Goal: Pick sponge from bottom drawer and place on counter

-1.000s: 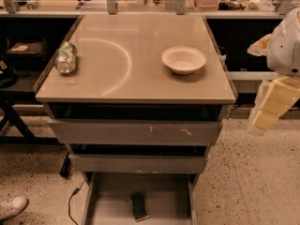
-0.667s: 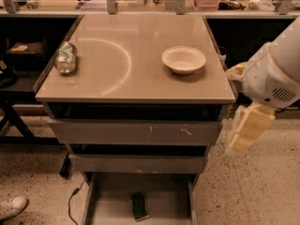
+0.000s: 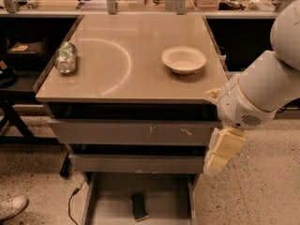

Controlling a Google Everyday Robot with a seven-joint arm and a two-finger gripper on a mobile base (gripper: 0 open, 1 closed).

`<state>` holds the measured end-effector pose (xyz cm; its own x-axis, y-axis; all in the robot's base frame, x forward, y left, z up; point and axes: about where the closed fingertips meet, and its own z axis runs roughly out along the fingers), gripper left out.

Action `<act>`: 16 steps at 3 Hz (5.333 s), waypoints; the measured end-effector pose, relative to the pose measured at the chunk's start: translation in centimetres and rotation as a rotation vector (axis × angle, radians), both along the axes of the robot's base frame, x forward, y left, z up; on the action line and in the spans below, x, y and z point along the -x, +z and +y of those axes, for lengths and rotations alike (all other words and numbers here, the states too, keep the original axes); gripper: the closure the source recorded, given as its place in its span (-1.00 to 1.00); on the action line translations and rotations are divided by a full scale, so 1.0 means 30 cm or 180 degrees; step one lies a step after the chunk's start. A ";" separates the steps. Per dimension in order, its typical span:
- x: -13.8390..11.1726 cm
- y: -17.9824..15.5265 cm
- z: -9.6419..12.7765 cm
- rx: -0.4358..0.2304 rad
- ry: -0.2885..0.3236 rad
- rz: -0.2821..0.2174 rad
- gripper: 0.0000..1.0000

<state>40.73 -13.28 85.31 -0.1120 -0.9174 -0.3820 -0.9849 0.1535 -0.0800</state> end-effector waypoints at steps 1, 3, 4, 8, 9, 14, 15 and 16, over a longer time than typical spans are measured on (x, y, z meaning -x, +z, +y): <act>0.050 -0.074 0.067 -0.0013 0.0068 0.0114 -1.00; 0.162 -0.507 0.283 -0.0086 0.0031 0.0481 -1.00; 0.150 -0.525 0.288 -0.0110 -0.0014 0.0407 -1.00; 0.133 -1.147 0.352 0.0314 0.0004 0.0637 -1.00; 0.130 -1.153 0.353 0.0318 0.0004 0.0634 -1.00; 0.020 -1.651 0.282 0.0087 0.0029 0.0623 -1.00; -0.047 -1.776 0.332 -0.0019 0.0117 0.0573 -1.00; -0.103 -1.937 0.372 -0.0127 0.0157 0.0593 -1.00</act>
Offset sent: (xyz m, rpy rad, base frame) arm -0.0653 0.1090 -0.1915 0.0446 0.2091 -0.0305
